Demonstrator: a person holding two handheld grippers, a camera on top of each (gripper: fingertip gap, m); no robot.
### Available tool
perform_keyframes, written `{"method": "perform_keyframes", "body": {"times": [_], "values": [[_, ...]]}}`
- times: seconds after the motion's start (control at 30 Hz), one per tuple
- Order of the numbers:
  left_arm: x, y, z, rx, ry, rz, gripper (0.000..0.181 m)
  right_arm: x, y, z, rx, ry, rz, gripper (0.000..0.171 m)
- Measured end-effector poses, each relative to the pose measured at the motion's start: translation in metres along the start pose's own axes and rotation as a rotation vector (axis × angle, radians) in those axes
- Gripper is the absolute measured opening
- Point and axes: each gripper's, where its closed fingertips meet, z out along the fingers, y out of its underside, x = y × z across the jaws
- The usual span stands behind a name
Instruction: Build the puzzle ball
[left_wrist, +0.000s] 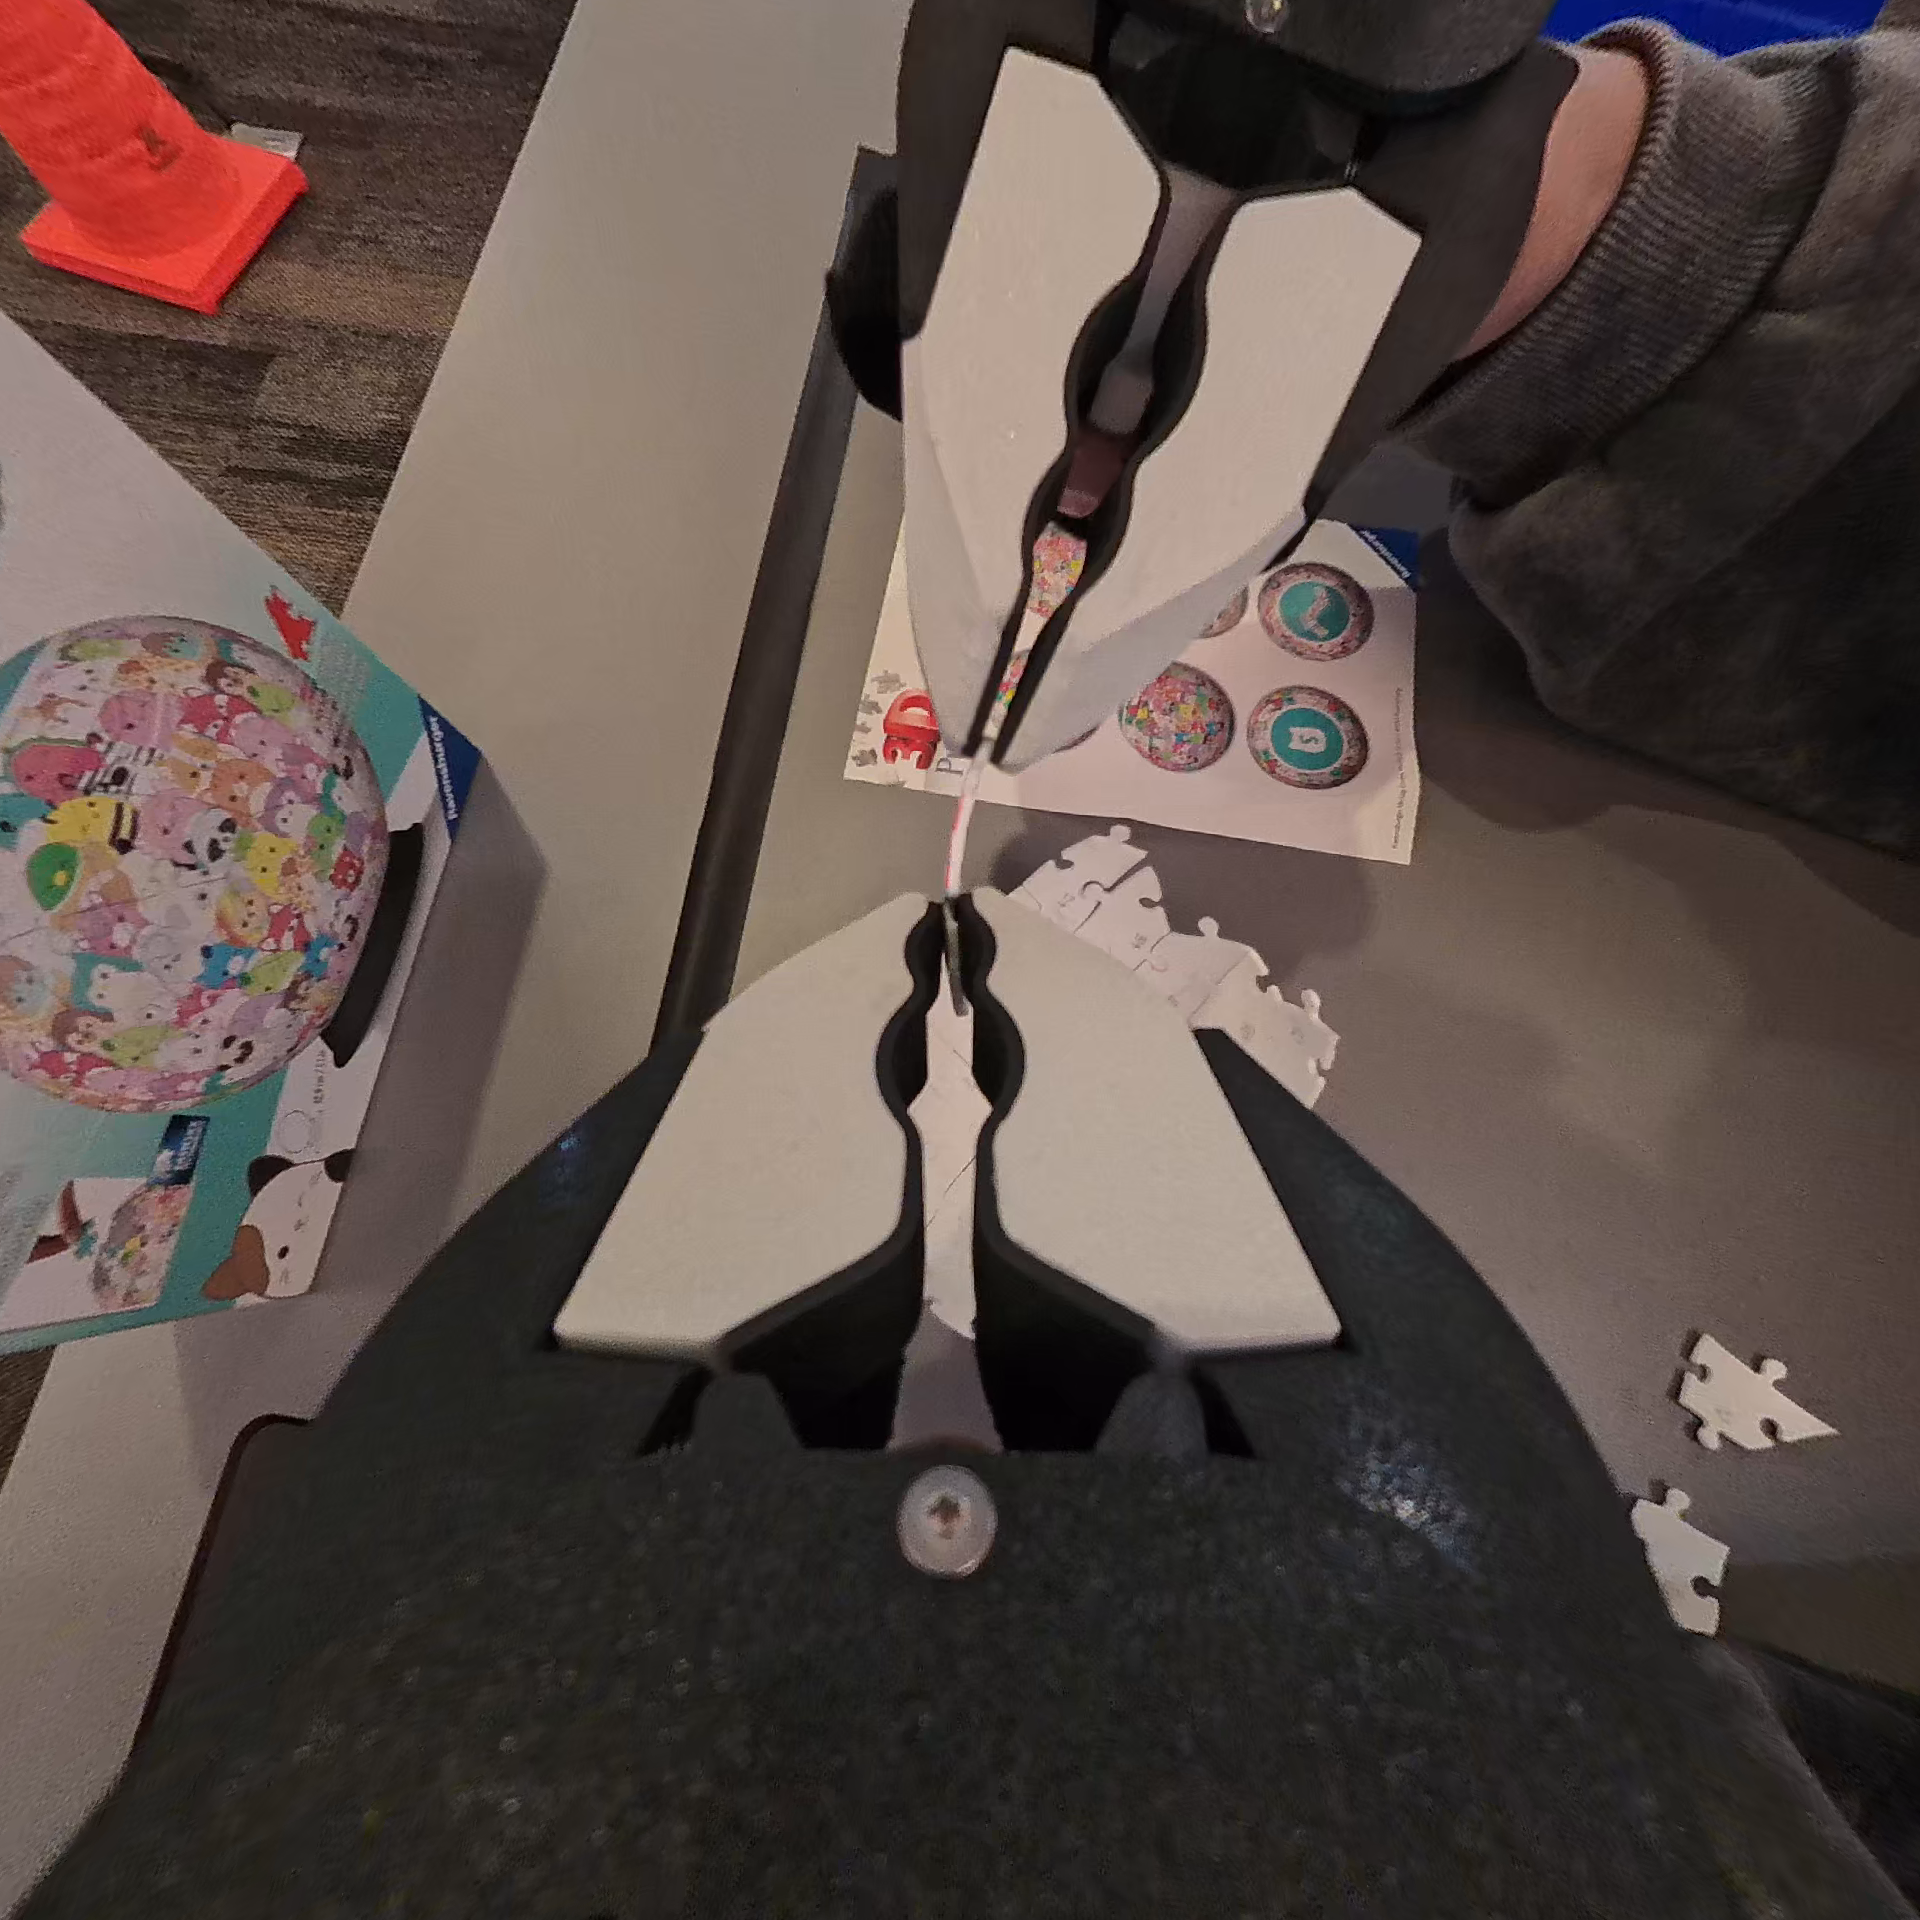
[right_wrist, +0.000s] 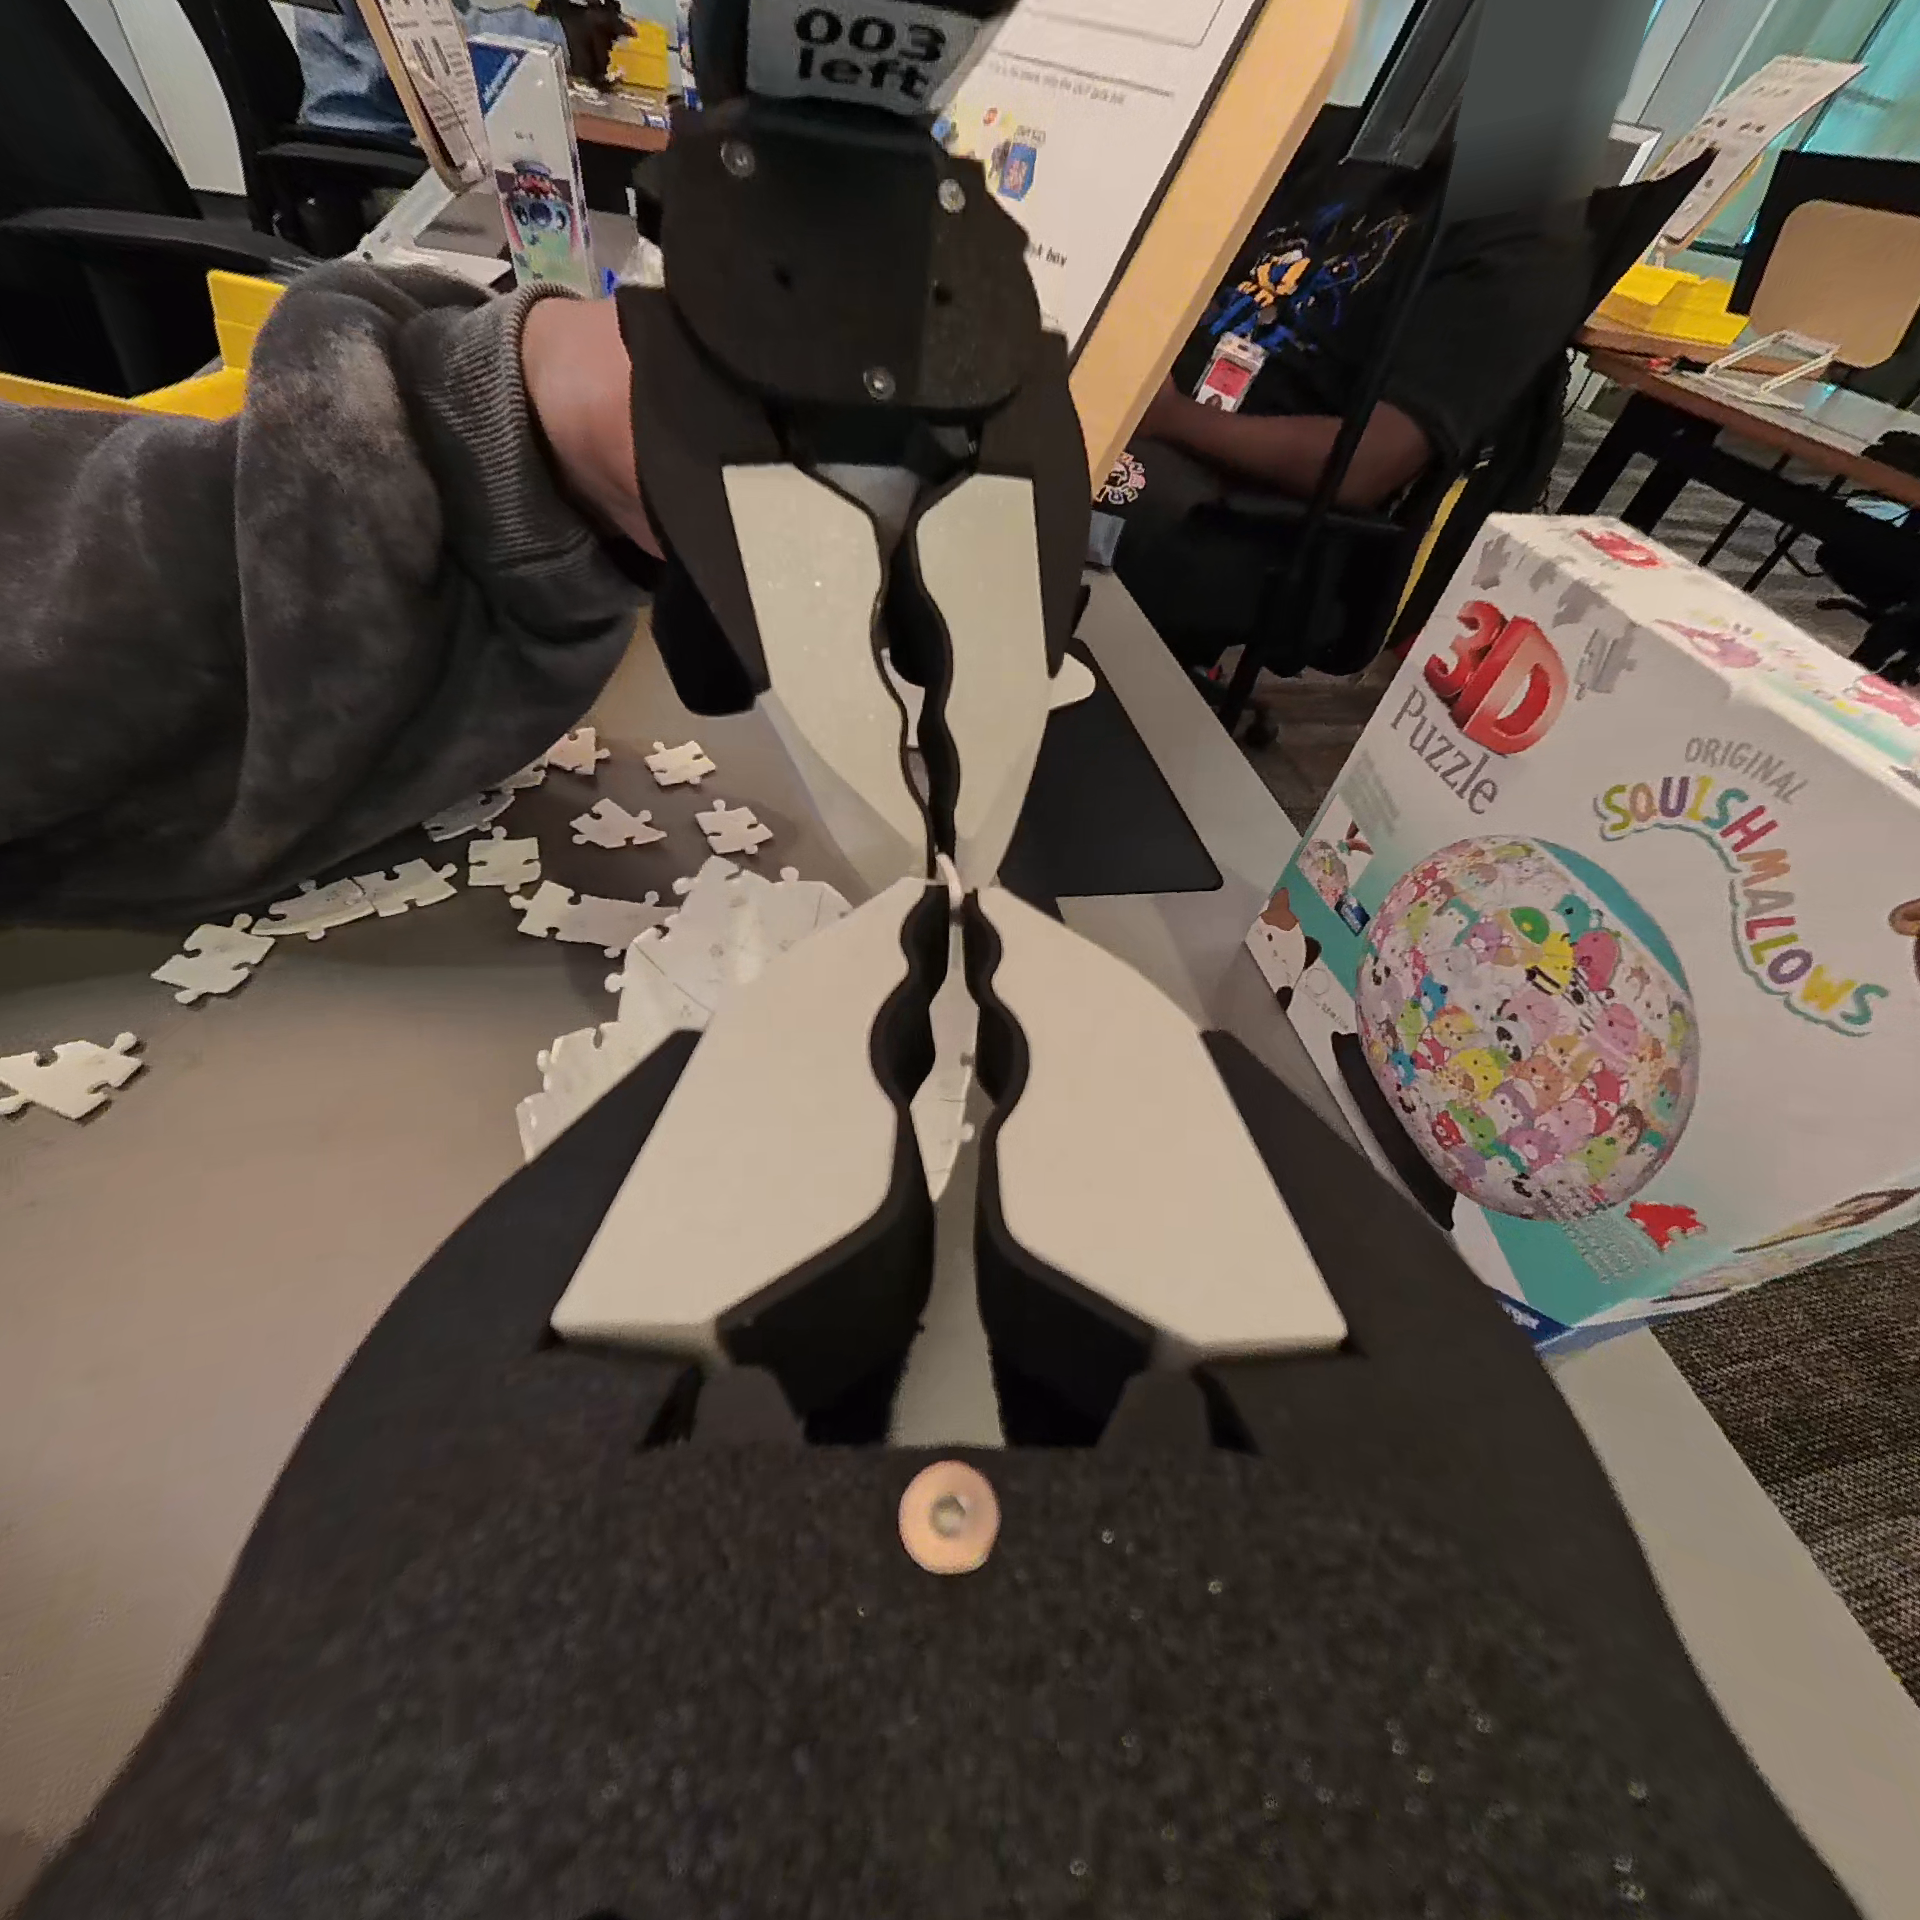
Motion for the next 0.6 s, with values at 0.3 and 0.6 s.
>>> {"method": "perform_keyframes", "body": {"times": [0.3,0.6], "values": [[-0.03,0.037,0.006,-0.161,-0.15,-0.004,0.024,0.02,0.023,-0.007,-0.305,0.047,0.062,0.002],[-0.039,0.074,0.024,-0.303,-0.126,-0.04,0.011,0.018,0.055,0.021,-0.583,-0.121,0.062,0.002]]}}
